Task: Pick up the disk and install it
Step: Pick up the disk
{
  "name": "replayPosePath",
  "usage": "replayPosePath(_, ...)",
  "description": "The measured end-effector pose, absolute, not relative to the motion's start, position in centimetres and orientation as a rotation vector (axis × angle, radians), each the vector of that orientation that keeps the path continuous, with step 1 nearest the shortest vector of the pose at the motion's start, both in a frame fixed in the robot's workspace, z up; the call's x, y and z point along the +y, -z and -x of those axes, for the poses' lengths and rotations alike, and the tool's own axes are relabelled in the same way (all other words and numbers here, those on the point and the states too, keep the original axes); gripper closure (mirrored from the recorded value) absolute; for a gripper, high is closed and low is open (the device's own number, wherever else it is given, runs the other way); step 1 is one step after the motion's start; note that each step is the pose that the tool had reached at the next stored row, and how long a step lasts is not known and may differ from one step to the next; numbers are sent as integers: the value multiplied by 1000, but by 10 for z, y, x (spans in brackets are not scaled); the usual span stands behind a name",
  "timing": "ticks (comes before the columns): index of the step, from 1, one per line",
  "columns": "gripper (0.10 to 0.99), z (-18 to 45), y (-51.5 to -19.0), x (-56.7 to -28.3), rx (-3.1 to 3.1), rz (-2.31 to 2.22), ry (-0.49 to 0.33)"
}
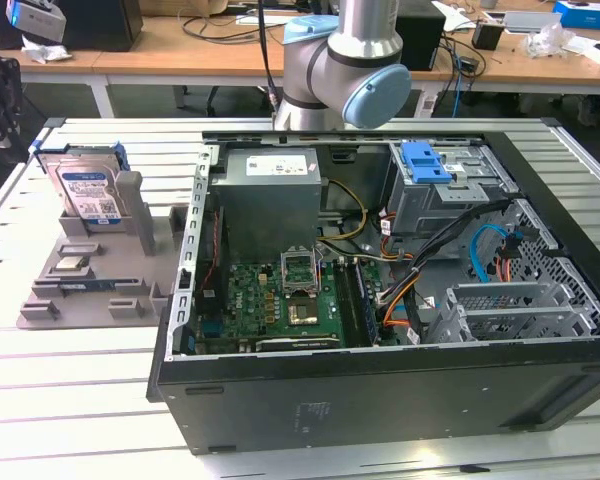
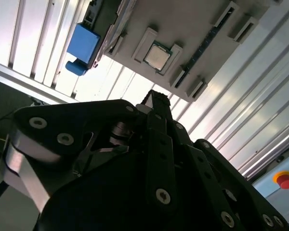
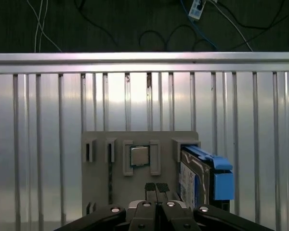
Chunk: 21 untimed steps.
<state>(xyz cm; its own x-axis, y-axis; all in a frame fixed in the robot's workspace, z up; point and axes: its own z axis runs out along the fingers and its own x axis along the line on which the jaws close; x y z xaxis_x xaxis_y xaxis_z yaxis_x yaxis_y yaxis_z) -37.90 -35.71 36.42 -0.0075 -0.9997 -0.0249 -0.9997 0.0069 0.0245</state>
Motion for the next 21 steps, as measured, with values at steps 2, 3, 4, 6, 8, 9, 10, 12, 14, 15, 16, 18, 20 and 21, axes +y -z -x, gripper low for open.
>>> replayPosePath(2, 980, 379, -364, -357, 2220, 2222, -55)
replayPosePath(3, 980, 379, -364, -357, 2219, 2223, -55)
replayPosePath(4, 980, 379, -364, -357, 2218, 2224, -55)
replayPosePath(6, 980, 379, -364, -357, 2216, 2226, -55)
replayPosePath(8, 918, 379, -364, -357, 2214, 2228, -55)
replayPosePath(9, 851, 379, -364, -357, 2213, 2229, -55)
replayPosePath(10, 792, 379, -364, -357, 2212, 2230, -55)
replayPosePath(12, 729, 379, -364, -357, 2210, 2232, -55)
replayPosePath(14, 604, 379, -364, -357, 2208, 2234, -55)
replayPosePath(15, 604, 379, -364, -357, 2208, 2235, -55)
replayPosePath(16, 604, 379, -364, -357, 2207, 2235, -55)
replayPosePath(18, 604, 379, -364, -357, 2207, 2236, -55)
replayPosePath(20, 604, 379, -364, -356, 2207, 2235, -55)
replayPosePath(21, 604, 379, -364, -355, 2207, 2235, -54)
